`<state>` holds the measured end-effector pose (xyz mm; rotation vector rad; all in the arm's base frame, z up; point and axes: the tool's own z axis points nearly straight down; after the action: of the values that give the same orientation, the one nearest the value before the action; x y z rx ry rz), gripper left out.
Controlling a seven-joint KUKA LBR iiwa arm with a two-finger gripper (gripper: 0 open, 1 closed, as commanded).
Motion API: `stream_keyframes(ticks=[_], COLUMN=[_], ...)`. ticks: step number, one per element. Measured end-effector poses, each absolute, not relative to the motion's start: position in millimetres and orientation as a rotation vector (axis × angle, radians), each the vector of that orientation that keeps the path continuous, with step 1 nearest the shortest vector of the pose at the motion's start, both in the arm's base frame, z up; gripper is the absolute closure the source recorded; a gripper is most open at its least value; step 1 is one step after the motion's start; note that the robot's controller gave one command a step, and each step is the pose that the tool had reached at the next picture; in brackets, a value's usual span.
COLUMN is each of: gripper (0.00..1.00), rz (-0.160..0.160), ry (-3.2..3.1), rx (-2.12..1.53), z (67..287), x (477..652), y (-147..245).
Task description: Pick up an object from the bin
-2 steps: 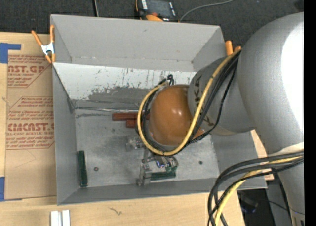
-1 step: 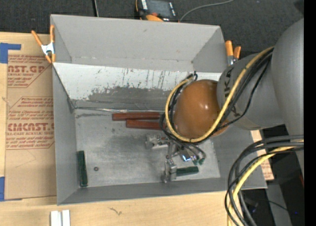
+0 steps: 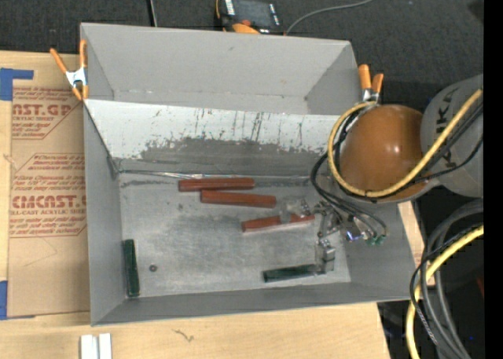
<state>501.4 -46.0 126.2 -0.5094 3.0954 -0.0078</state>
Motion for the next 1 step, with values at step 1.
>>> stream_keyframes(ticks=[1], gripper=[0.00], rz=[0.003], ry=[3.083], rx=[-0.582], z=[67.9], x=[494.2], y=[-48.9])
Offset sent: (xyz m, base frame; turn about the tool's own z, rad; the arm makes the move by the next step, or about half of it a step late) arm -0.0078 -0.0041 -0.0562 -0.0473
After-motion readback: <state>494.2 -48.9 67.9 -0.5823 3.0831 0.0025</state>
